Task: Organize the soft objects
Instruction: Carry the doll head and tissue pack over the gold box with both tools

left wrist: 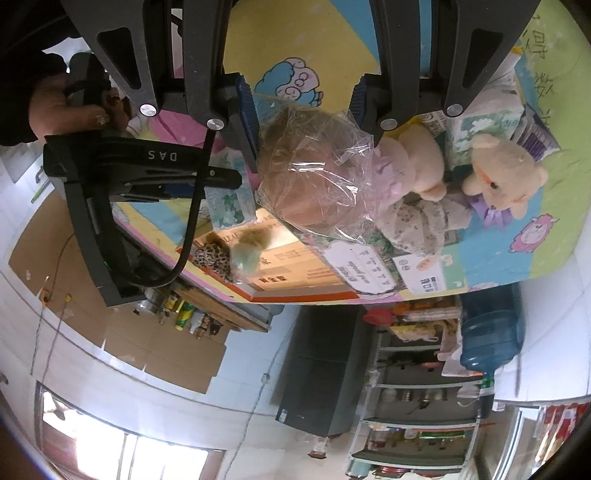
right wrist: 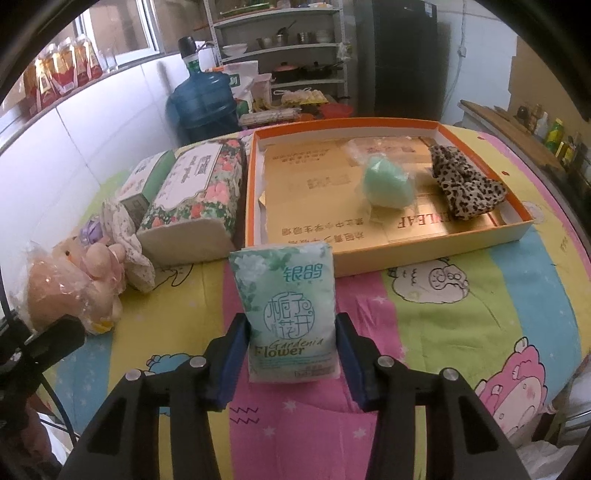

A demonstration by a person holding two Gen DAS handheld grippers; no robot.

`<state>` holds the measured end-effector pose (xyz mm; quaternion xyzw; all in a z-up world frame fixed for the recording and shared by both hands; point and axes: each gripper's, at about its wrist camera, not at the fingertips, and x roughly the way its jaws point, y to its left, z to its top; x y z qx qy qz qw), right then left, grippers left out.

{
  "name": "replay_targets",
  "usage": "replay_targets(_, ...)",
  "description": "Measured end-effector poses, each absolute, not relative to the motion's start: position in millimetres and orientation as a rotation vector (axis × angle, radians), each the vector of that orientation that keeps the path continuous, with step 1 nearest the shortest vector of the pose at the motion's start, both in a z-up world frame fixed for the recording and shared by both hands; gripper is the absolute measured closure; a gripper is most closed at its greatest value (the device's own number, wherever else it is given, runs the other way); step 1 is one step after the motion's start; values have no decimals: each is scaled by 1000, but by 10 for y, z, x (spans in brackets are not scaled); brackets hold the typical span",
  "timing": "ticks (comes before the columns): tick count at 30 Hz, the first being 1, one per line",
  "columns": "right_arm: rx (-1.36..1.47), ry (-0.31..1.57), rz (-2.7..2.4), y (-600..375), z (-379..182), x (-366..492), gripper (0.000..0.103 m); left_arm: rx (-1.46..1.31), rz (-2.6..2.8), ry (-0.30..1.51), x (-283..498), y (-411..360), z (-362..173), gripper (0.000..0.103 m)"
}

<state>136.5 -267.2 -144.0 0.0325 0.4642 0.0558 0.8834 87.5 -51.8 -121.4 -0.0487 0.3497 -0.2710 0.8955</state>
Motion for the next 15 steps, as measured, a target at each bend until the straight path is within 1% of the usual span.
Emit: replay_targets(15,140,874,45,-3139,-1051,1227,55,-80,-637,687,998,-854,-1093,61)
